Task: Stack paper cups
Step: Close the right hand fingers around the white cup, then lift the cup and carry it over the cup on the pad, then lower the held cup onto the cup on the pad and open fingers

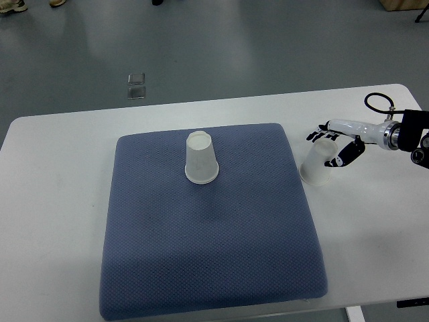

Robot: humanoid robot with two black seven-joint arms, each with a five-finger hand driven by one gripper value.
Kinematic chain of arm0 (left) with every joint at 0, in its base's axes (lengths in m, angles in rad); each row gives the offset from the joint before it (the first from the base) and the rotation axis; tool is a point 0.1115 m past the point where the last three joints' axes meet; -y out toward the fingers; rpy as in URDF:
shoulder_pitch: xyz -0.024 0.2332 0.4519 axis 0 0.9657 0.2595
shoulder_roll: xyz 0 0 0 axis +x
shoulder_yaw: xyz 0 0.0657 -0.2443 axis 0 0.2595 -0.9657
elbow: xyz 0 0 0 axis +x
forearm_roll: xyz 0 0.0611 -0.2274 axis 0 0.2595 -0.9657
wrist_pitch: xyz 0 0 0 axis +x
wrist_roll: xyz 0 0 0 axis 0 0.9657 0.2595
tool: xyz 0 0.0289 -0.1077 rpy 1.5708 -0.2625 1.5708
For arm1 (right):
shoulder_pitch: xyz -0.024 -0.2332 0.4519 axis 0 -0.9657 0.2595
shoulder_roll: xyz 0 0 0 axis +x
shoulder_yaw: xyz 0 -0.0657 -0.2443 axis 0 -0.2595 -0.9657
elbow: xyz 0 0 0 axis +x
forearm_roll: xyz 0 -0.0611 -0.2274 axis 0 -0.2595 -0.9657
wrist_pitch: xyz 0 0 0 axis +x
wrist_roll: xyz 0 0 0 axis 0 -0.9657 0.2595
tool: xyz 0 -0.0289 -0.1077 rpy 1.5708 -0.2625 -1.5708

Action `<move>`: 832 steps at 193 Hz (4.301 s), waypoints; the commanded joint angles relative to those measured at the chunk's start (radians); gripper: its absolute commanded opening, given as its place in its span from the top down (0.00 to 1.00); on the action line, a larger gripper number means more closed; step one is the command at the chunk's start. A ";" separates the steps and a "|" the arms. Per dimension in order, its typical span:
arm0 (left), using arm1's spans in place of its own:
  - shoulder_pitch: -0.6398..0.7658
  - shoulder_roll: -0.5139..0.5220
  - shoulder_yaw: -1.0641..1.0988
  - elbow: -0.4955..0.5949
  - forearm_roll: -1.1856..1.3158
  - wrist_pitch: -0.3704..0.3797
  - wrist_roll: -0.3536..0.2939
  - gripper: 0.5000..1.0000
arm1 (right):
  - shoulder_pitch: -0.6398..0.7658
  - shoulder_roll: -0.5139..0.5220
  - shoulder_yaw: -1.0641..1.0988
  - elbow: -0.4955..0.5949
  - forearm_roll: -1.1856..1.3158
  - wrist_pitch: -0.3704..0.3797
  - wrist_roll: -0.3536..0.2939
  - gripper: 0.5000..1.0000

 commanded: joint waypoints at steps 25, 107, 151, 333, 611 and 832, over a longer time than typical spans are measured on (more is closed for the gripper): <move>-0.001 0.000 0.000 0.000 0.000 0.000 0.000 0.00 | 0.001 0.000 0.000 0.001 0.000 0.003 0.000 0.46; 0.000 0.000 0.000 0.000 0.000 0.000 0.000 0.00 | -0.001 -0.002 0.000 0.004 -0.005 0.004 0.002 0.62; -0.001 0.000 0.000 0.000 0.000 0.000 0.000 0.00 | 0.001 -0.002 0.000 0.007 -0.006 0.004 0.002 0.70; 0.000 0.000 -0.002 -0.002 0.000 0.000 0.000 0.00 | 0.455 0.028 -0.087 0.053 0.175 0.198 0.011 0.69; 0.007 0.000 -0.003 0.003 0.000 0.000 0.000 0.00 | 0.630 0.440 -0.288 -0.032 0.287 0.204 -0.001 0.66; 0.007 0.000 -0.003 0.003 0.000 0.000 0.000 0.00 | 0.539 0.483 -0.284 -0.061 0.288 0.130 -0.001 0.20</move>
